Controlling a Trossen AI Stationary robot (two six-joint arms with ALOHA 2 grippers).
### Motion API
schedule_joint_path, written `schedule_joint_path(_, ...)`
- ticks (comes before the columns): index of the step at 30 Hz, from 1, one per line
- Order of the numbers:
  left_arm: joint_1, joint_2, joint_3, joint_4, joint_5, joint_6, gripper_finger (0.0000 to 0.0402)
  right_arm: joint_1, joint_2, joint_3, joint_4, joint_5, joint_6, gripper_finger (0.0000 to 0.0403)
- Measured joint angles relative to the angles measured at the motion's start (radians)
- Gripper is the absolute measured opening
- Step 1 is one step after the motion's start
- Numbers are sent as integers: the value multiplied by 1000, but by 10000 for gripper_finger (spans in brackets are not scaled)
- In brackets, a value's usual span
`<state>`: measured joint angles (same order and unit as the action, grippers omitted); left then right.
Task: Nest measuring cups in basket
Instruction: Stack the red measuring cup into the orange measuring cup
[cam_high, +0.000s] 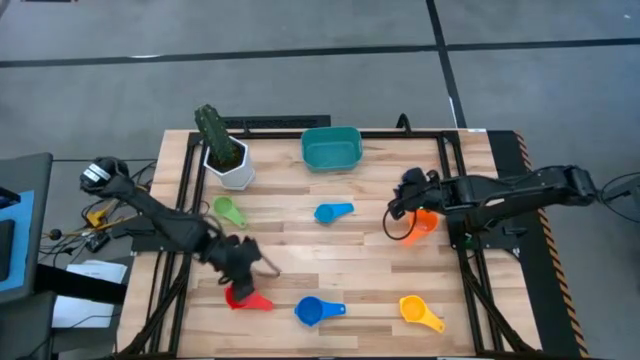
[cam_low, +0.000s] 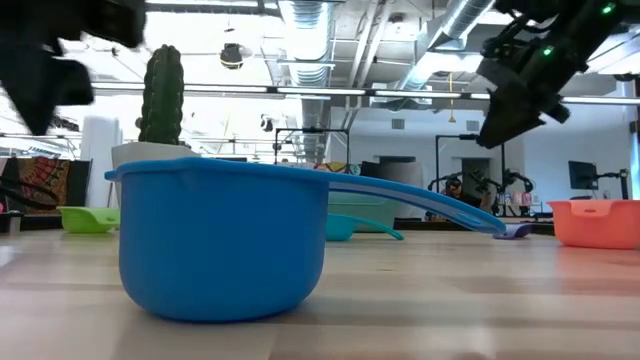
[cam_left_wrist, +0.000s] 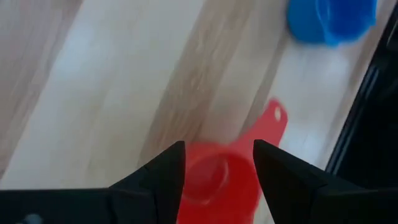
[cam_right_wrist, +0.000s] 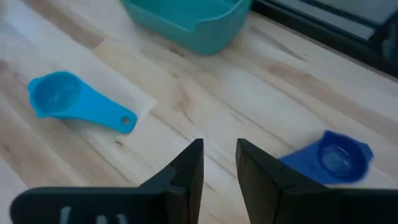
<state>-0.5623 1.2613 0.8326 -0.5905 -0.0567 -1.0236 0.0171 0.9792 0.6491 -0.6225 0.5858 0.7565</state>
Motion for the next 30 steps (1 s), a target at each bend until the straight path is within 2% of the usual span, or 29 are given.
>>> schedule_joint_path(6, -108, 1, 0, -105, -91, -33, 178, 2, 97, 0, 124, -36, -106, 118)
schedule_joint_path(12, -129, 1, -31, -127, -113, -15, 178, 6, 165, 0, 132, -65, -113, 118)
schedule_joint_path(22, -128, 2, -120, -35, -85, 19, 178, 45, 185, 0, 145, -64, -111, 118)
schedule_joint_path(30, -128, 14, -180, 107, -84, 44, 171, 32, 184, 0, 170, -61, -112, 118)
